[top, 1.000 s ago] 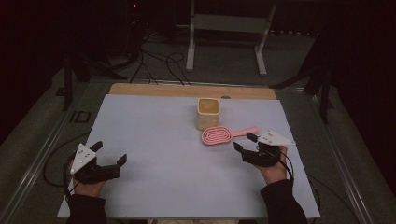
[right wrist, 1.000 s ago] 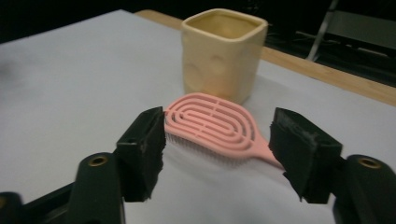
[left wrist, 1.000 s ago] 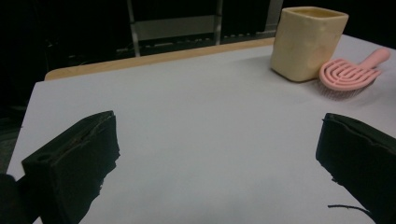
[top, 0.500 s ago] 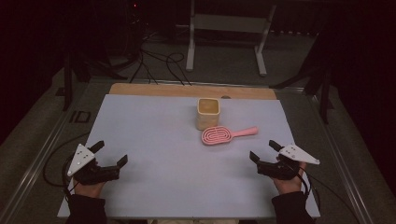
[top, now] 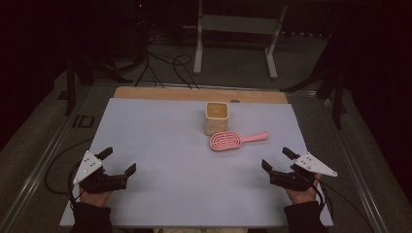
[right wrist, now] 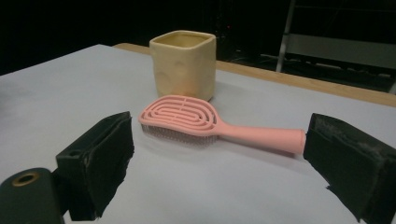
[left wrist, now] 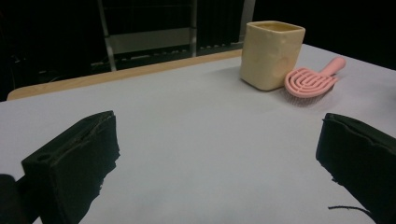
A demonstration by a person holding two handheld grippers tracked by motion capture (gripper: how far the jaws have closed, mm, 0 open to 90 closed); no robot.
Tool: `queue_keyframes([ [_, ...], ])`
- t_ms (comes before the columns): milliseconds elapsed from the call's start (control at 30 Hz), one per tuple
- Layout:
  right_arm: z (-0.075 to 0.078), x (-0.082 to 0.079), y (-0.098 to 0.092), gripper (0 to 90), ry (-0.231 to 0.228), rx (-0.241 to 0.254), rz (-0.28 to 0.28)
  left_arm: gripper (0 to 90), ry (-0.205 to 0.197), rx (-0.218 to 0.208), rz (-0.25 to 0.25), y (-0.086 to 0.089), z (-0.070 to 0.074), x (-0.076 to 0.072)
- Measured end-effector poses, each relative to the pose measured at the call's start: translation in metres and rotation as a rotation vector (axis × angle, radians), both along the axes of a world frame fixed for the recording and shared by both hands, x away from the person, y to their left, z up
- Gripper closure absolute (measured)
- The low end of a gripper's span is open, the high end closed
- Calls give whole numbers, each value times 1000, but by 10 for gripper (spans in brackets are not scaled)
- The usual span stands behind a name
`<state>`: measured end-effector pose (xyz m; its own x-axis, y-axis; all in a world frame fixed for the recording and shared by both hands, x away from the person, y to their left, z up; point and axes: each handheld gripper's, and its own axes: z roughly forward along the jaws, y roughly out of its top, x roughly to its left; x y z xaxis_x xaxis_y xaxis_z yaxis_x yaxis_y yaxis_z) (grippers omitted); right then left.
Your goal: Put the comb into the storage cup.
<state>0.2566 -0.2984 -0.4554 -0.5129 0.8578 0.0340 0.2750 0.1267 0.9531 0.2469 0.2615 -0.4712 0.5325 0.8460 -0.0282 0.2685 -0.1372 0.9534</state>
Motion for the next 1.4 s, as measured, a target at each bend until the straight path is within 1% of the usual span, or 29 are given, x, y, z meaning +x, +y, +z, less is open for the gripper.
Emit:
queue_keyframes([
  [167,-1,1,-3,84,10,12,-11,0,8,6,0,-1,-2,1],
  [267,-3,2,-2,83,34,6,-5,0,10,15,1,-2,-2,1],
  [333,-3,3,-1,80,39,7,2,0,12,20,1,-3,-3,1],
  [567,-1,6,-3,78,65,29,3,0,20,28,13,-3,-4,3],
  [667,3,7,-5,77,73,27,-8,0,19,21,18,-2,-4,3],
  [700,4,7,-5,77,79,37,-6,0,16,22,20,-2,-4,3],
  [800,7,9,-3,78,89,16,-4,0,16,21,26,-1,-4,3],
  [900,12,11,0,78,91,15,-10,0,20,20,28,-1,-5,4],
  [967,16,13,2,79,97,8,-6,0,18,19,28,-1,-4,3],
  [1000,19,15,4,79,108,5,5,0,16,20,28,-1,-4,3],
  [1067,24,18,6,80,108,1,16,0,17,20,28,-1,-4,4],
  [1133,29,22,7,80,130,3,23,0,17,19,27,-1,-4,4],
  [1233,34,27,9,80,147,14,36,0,16,22,26,-2,-4,4],
  [1333,38,31,11,79,149,26,51,0,16,20,27,-2,-5,4],
  [1400,41,32,12,80,143,22,48,0,18,24,25,-3,-5,4],
])
